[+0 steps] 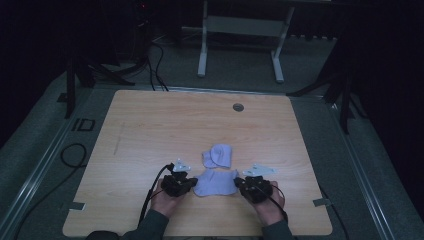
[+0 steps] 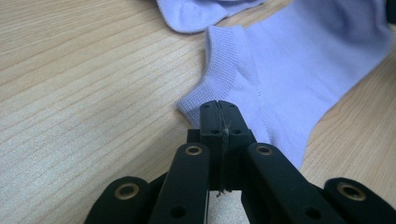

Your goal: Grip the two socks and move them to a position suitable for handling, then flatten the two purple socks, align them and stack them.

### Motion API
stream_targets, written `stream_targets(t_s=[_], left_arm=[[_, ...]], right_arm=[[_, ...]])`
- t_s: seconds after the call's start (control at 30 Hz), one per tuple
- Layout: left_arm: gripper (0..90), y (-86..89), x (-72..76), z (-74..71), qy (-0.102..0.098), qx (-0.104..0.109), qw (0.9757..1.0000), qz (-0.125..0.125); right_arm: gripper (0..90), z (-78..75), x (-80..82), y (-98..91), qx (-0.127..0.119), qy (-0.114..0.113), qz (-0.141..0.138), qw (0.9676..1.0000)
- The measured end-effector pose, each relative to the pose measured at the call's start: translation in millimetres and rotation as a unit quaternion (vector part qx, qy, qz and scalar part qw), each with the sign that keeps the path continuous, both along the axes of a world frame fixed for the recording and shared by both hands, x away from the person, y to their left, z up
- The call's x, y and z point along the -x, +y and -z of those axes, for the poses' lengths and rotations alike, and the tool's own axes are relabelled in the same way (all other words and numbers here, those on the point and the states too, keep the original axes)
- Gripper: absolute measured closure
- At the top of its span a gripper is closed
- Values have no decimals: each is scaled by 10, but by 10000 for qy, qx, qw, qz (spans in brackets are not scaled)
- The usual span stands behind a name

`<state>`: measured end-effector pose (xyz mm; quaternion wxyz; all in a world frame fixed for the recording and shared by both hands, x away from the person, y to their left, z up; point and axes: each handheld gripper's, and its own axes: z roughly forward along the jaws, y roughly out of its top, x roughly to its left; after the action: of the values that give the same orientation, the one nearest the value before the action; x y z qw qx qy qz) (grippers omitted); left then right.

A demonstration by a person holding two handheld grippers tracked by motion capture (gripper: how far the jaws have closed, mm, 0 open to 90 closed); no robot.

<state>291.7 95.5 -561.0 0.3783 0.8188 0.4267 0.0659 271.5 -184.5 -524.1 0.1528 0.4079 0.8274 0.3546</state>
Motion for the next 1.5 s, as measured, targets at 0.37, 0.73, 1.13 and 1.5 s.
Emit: stream_targets(t_s=[0.37,0.73,1.13,1.5], left_arm=[[900,1,-3,1,1,10,10000,7],[897,13,7,16,-33,93,9999,-14],[883,13,12,14,-41,79,10000,7],[881,16,10,16,-44,82,10000,17]], right_arm=[[843,-48,-4,-294,45,-16,294,9996],[807,-178,-325,166,47,-201,-179,9996],[794,-181,-540,527,-36,-171,-356,9992],[803,-196,-842,686,246,-43,-371,9990]])
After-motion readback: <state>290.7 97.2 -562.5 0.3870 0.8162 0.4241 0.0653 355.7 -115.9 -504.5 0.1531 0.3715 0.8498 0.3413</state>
